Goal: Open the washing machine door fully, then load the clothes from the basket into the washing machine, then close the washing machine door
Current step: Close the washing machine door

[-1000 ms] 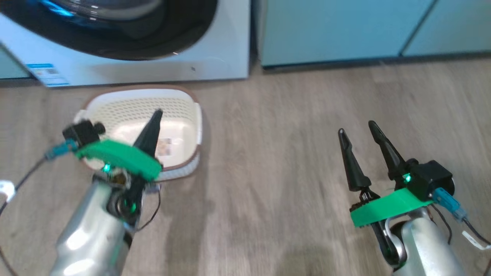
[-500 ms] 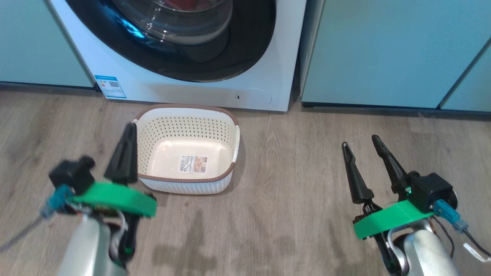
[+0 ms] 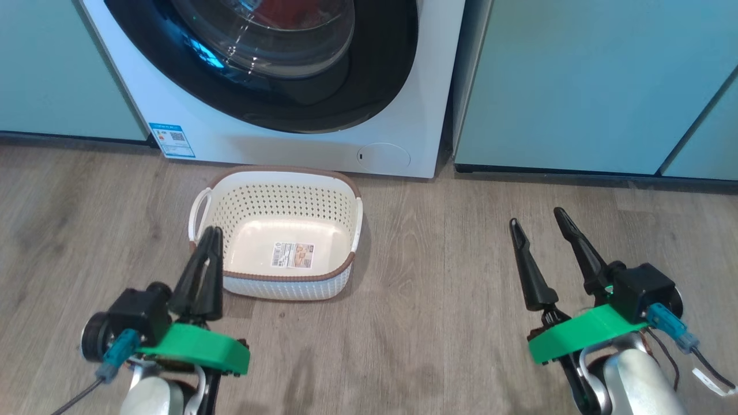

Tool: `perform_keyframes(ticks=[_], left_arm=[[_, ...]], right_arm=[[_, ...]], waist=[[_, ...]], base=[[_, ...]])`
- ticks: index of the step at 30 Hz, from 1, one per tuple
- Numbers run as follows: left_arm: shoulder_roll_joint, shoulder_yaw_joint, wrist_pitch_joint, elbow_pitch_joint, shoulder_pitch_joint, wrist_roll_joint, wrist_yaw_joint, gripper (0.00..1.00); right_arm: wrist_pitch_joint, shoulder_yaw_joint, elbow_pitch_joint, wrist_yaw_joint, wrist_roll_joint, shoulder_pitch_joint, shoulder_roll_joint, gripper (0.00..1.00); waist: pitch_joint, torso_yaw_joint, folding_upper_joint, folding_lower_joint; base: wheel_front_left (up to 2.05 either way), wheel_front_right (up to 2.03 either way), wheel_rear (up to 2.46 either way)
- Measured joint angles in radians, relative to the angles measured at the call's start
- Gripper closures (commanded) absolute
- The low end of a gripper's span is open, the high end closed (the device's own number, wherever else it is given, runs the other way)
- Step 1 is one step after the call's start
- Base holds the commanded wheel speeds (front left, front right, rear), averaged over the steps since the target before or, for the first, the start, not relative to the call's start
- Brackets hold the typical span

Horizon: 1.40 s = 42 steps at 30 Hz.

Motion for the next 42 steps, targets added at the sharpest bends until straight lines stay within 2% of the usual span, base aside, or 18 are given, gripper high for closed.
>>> perform_keyframes(ticks=[1, 2, 12, 38, 39, 40, 41, 42], left_arm=[[0.000, -0.001, 0.000, -0.001, 0.003, 0.000, 0.006, 0.24], [0.000, -0.002, 0.000, -0.002, 0.005, 0.000, 0.009, 0.00], [0.000, -0.037, 0.000, -0.002, 0.012, 0.028, 0.042, 0.00], [0.000, -0.067, 0.000, 0.017, 0.013, 0.026, 0.052, 0.00], [0.000, -0.069, 0.000, 0.017, 0.013, 0.026, 0.052, 0.00], [0.000, -0.072, 0.000, 0.017, 0.012, 0.026, 0.052, 0.00], [0.000, -0.076, 0.000, 0.016, 0.012, 0.026, 0.052, 0.00], [0.000, -0.080, 0.000, 0.016, 0.011, 0.026, 0.052, 0.00]], right_arm=[[0.000, 0.000, 0.000, 0.000, 0.000, 0.000, 0.000, 0.00], [0.000, 0.000, 0.000, 0.000, 0.000, 0.001, 0.000, 0.00], [0.000, 0.001, 0.001, 0.000, 0.008, 0.002, 0.000, 0.00], [0.000, -0.015, -0.004, 0.000, 0.010, 0.018, 0.000, 0.00], [0.000, -0.022, -0.008, 0.000, 0.007, 0.018, 0.000, 0.05], [0.000, -0.028, -0.013, 0.000, 0.006, 0.018, 0.000, 0.95], [0.000, -0.033, -0.018, 0.000, 0.002, 0.018, 0.000, 1.00], [0.000, -0.034, -0.022, 0.000, -0.004, 0.018, 0.000, 1.00]], waist=[[-0.001, -0.001, 0.0000, 0.0000], [-0.001, -0.001, 0.0000, 0.0000], [-0.008, 0.000, 0.0000, 0.0000], [0.004, 0.003, 0.0000, 0.0000], [0.008, 0.003, 0.0000, 0.0000], [0.014, 0.004, 0.0000, 0.0000], [0.020, 0.004, 0.0000, 0.0001], [0.027, 0.005, 0.0000, 0.0000]], base=[[0.00, 0.00, 0.00], [0.00, 0.00, 0.00], [0.00, 0.00, 0.00], [0.00, 0.00, 0.00], [0.00, 0.00, 0.00], [0.00, 0.00, 0.00], [0.00, 0.00, 0.00], [0.00, 0.00, 0.00]])
